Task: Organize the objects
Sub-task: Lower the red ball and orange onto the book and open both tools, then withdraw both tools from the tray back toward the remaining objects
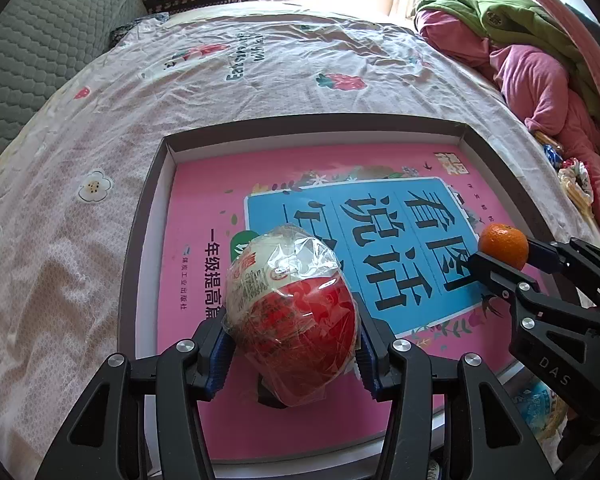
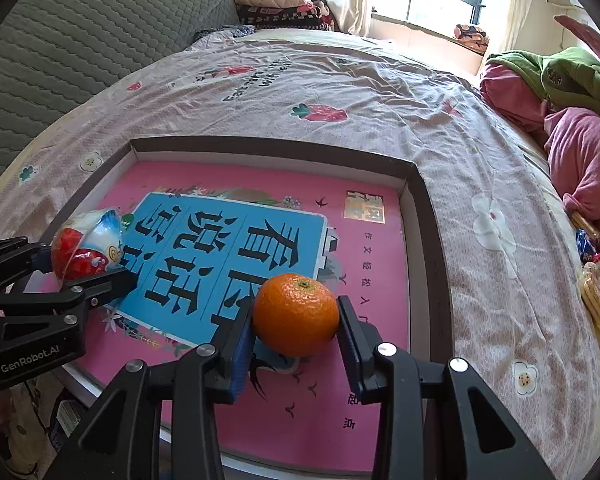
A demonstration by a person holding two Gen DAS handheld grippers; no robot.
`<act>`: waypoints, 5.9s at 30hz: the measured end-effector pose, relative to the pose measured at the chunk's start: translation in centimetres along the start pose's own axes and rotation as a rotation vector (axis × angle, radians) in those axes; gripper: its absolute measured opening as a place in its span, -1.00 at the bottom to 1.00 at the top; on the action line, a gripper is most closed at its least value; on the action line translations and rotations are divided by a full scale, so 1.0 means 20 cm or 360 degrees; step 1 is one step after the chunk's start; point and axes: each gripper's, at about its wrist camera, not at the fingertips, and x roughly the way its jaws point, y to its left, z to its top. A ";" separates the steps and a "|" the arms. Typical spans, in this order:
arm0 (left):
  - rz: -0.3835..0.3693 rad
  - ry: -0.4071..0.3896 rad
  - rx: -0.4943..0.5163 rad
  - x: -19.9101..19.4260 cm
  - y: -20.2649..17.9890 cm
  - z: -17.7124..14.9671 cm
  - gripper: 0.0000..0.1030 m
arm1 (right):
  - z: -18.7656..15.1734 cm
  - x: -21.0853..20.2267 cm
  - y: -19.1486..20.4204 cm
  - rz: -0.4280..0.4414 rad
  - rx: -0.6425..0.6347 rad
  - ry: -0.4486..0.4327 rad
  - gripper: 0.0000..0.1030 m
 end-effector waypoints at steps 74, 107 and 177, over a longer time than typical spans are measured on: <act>0.0036 -0.0600 -0.0111 -0.75 0.03 -0.24 0.42 | -0.03 -0.60 0.07 0.0069 -0.0040 -0.0545 0.16; 0.0022 -0.0648 -0.0194 -0.86 0.08 -0.49 0.42 | -0.30 -0.81 0.12 0.0123 0.0054 -0.0697 0.17; 0.0032 -0.0400 -0.0067 -0.86 0.00 -1.05 0.42 | -0.89 -0.83 0.34 0.0238 -0.0097 -0.0360 0.18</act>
